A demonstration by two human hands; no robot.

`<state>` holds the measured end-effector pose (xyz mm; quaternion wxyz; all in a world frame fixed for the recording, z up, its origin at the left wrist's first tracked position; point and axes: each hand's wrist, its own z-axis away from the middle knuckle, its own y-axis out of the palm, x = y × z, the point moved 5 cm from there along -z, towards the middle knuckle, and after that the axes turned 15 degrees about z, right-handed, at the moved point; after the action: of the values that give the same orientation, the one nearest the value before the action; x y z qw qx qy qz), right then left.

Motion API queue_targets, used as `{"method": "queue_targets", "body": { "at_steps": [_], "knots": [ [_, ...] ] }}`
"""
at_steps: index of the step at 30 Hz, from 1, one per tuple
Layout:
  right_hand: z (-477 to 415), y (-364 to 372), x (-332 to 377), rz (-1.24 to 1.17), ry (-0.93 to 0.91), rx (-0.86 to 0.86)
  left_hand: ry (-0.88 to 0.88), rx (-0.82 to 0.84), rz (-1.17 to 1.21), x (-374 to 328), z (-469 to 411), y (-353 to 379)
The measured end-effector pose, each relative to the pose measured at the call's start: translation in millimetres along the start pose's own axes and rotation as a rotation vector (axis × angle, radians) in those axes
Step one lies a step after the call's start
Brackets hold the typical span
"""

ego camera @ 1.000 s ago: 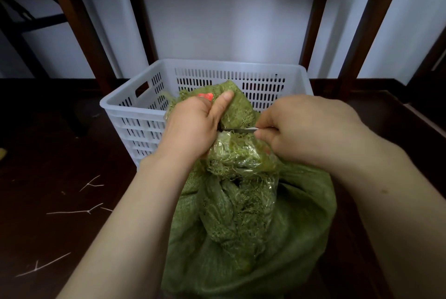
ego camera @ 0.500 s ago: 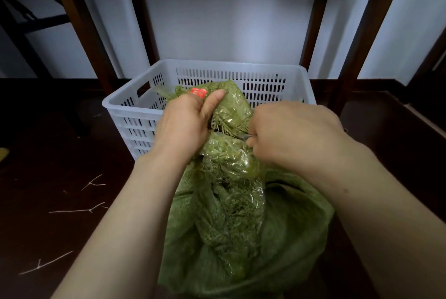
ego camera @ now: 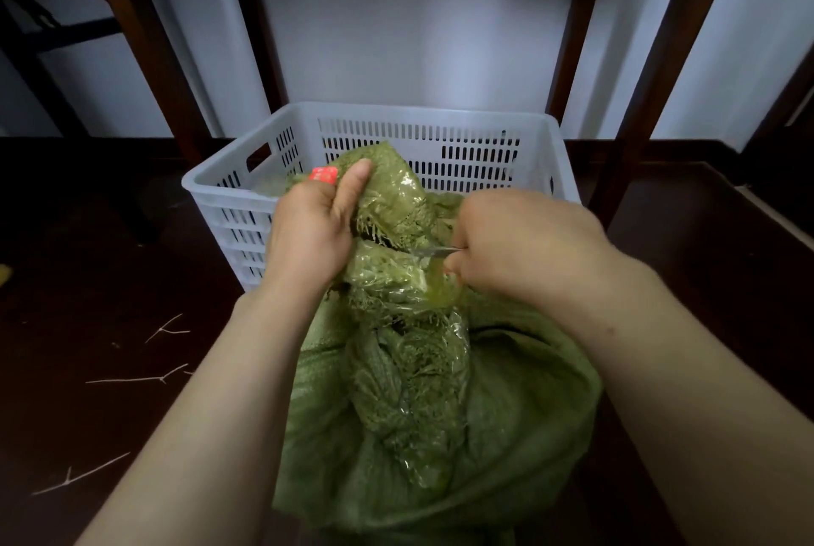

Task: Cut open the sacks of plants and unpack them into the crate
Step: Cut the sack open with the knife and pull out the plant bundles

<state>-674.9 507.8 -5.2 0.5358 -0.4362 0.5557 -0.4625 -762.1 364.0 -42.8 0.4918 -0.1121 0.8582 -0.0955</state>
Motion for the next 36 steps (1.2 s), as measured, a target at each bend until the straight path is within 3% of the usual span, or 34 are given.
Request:
{"method": "queue_targets", "body": {
  "at_steps": [4, 8, 11, 13, 17, 20, 22, 25, 29, 32, 36],
  "knots": [
    [-8.1, 9.0, -14.4, -0.153, -0.067, 0.096, -0.051, -0.04, 0.028, 12.1, -0.1, -4.7],
    [-17.2, 38.2, -50.7, -0.689, -0.073, 0.375, -0.119, 0.016, 0.044, 15.1, -0.9, -2.0],
    [-21.5, 61.9, -68.4, -1.006, -0.008, 0.424, -0.18, 0.098, 0.174, 17.4, 1.9, 5.5],
    [-25.3, 73.5, -61.9, -1.174, 0.061, 0.377, -0.194, 0.14, 0.233, 14.4, 3.7, 11.6],
    [-38.5, 79.7, -46.3, -1.426, 0.235, 0.11, -0.26, 0.281, 0.328, -0.2, 10.8, 24.2],
    [-36.7, 78.0, -28.5, -1.427, 0.213, 0.104, -0.27, 0.531, 0.325, -11.4, 19.2, 33.4],
    [-36.2, 75.5, -28.3, -1.47, 0.248, 0.076, -0.237, 0.609, 0.253, -14.9, 22.3, 34.8],
    [-44.5, 77.6, -43.1, -1.662, 0.362, 0.01, -0.12, 0.433, 0.089, -2.1, 11.2, 29.3],
    [-56.8, 96.2, -43.4, -1.989, 0.469, 0.083, 0.279, 0.118, -0.247, -9.2, 11.2, 29.1],
    [-56.6, 102.9, -43.5, -1.945, 0.451, 0.05, 0.282, 0.167, -0.425, -14.5, 14.6, 35.1],
    [-58.1, 95.4, -46.0, -1.83, 0.344, 0.003, 0.115, 0.355, -0.378, -32.5, 1.7, 36.9]
  ]
}}
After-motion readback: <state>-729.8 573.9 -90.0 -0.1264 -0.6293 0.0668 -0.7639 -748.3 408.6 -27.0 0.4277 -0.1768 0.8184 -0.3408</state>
